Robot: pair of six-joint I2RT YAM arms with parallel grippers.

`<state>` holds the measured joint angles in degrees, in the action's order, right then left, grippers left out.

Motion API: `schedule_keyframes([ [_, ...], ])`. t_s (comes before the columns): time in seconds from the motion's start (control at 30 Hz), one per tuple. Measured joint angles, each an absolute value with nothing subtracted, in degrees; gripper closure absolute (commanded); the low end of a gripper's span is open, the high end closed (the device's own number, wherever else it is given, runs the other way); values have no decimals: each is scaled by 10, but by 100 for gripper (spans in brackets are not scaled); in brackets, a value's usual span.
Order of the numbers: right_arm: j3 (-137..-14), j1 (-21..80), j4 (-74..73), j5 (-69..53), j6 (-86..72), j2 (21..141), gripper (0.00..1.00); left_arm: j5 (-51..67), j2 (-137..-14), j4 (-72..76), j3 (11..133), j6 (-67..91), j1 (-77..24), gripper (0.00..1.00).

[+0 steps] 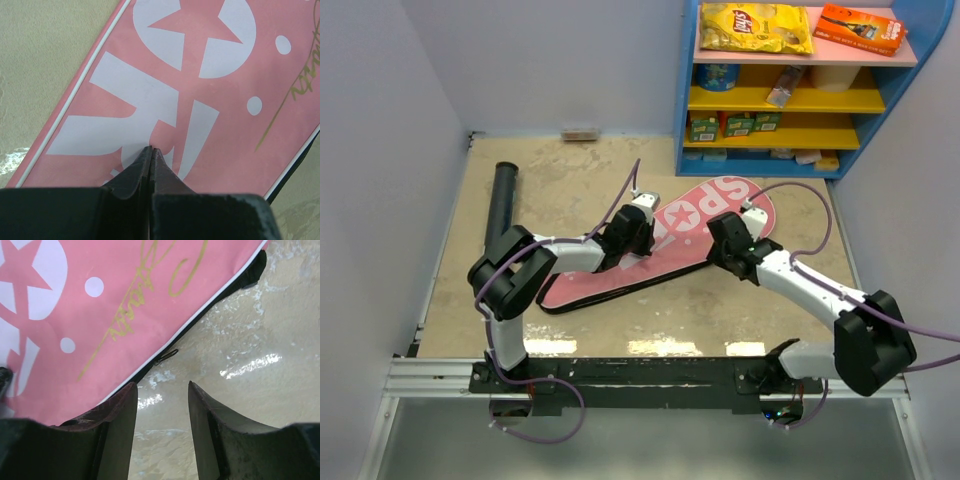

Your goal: Pack up the badminton gear

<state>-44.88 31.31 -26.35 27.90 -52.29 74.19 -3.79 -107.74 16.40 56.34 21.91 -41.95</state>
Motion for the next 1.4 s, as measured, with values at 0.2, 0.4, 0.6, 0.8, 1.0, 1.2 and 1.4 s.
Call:
schedule_keyframes([
  [0.2, -432, 304, -215, 247, -400, 753, 52, -30, -1073, 174, 553, 219, -419, 100],
  [0.4, -427, 303, -158, 199, -261, 745, 48, -20, -1065, 175, 544, 219, -419, 100],
  [0.6, -434, 303, -153, 174, -176, 746, 49, -16, -1065, 176, 543, 219, -419, 100],
  [0.8, -504, 303, -184, 170, -112, 792, 49, -11, -1063, 176, 541, 219, -419, 100],
  [1.0, -568, 303, -213, 165, -101, 828, 48, 9, -1064, 176, 542, 221, -404, 100],
  [1.2, -568, 303, -243, 160, -109, 833, 48, 59, -1087, 187, 548, 235, -350, 100],
  [1.4, -569, 303, -254, 153, -109, 855, 47, 95, -1110, 198, 566, 245, -293, 100],
])
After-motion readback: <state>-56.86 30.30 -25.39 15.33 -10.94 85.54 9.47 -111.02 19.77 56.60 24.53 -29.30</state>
